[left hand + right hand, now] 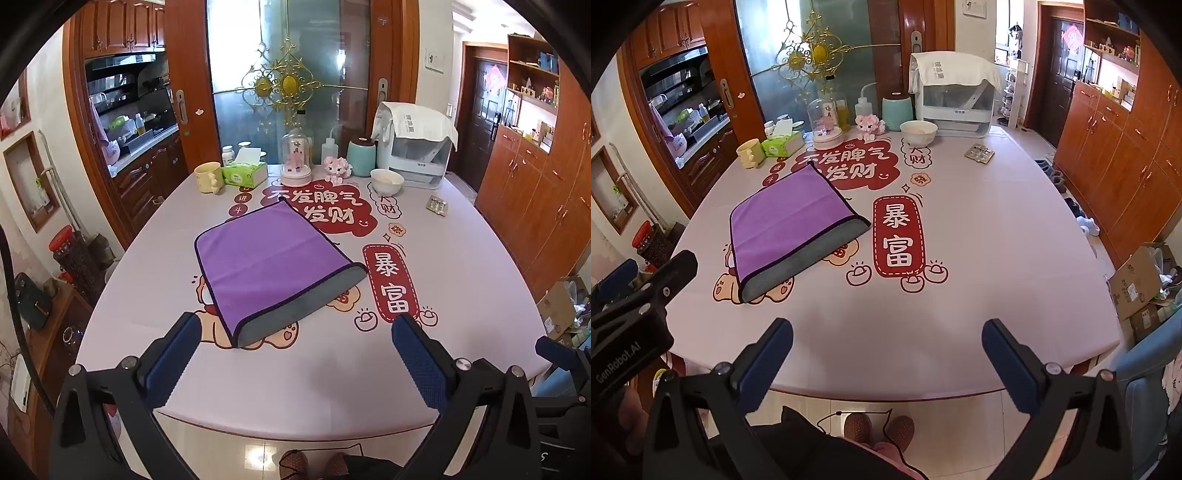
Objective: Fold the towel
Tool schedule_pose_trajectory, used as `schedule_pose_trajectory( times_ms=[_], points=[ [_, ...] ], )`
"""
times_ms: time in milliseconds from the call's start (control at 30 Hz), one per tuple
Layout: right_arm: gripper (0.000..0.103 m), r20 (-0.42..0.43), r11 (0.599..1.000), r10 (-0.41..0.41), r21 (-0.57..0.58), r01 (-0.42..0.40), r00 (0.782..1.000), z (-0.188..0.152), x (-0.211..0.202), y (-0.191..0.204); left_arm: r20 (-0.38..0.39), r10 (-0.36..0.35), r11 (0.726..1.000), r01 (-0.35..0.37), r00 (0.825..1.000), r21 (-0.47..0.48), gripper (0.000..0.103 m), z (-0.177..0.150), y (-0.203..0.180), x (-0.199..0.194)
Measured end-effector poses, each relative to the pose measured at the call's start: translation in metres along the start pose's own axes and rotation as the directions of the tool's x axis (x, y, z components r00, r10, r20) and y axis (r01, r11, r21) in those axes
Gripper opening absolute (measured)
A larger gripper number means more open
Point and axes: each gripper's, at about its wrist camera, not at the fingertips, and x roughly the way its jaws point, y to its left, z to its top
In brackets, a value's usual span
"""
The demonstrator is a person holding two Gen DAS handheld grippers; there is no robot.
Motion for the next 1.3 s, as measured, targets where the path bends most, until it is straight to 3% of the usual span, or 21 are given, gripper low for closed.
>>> schedule_pose_trajectory(
  times_ms=[1300],
  points=[
    [0.102, -0.012, 1.000, 0.000, 0.006, 0.000, 1.000, 0.000, -0.001, -0.001, -0.037, 0.004, 1.000, -0.005, 0.999, -0.005, 0.102, 0.003, 0.002, 0.003]
  ],
)
